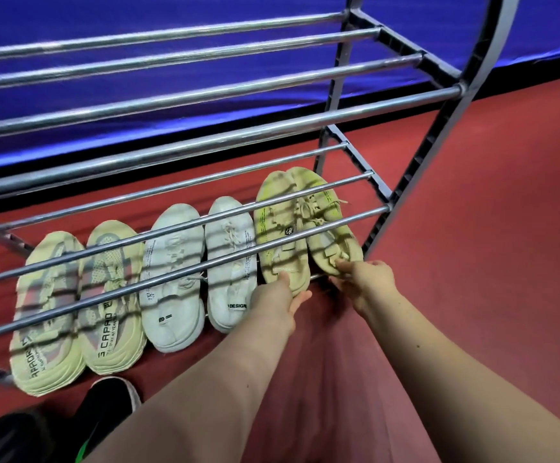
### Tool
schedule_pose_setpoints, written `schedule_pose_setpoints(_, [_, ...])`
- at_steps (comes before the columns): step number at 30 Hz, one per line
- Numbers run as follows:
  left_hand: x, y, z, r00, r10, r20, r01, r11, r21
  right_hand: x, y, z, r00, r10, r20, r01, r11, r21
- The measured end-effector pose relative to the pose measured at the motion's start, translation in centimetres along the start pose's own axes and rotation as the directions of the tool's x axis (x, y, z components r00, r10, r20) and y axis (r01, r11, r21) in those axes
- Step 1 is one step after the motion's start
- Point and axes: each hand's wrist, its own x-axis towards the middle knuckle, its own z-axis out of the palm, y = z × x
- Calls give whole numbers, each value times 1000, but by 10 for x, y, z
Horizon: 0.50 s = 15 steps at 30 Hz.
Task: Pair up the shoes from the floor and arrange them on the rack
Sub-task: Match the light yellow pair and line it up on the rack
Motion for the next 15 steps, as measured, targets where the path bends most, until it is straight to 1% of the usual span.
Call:
schedule_pose_setpoints(2, [-5, -1, 3, 1000, 20, 11, -20, 998, -55, -2, 5, 2, 996, -81, -28, 82, 996, 30])
schedule_pose_setpoints(4, [-14, -4, 8, 998, 59, -14, -60, 994, -94, -6, 12, 5, 986, -160, -54, 161, 987, 13])
schedule_pose_setpoints(6, [-19, -10, 12, 994, 103, -33, -106, 987, -119, -10, 17, 5, 977, -205, -64, 206, 979, 4])
schedule_pose_setpoints(7, [-19, -11, 12, 992, 119, -44, -124, 982, -143, -10, 18, 4, 977, -206, -60, 208, 978, 14])
schedule_pose_setpoints(9, [-18, -10, 10, 993, 109, -35, -113, 979, -172, -10, 15, 1, 984, -175, -35, 177, 983, 44])
schedule_pose_setpoints(12, [-18, -5, 11, 998, 54, 42, -48, 992, -114, -10, 9, -3, 993, -119, -8, 120, 990, 72])
schedule_pose_setpoints(15, [-18, -7, 10, 997, 39, 59, -37, 998, -46, -13, 10, -4, 993, -113, -12, 114, 991, 65])
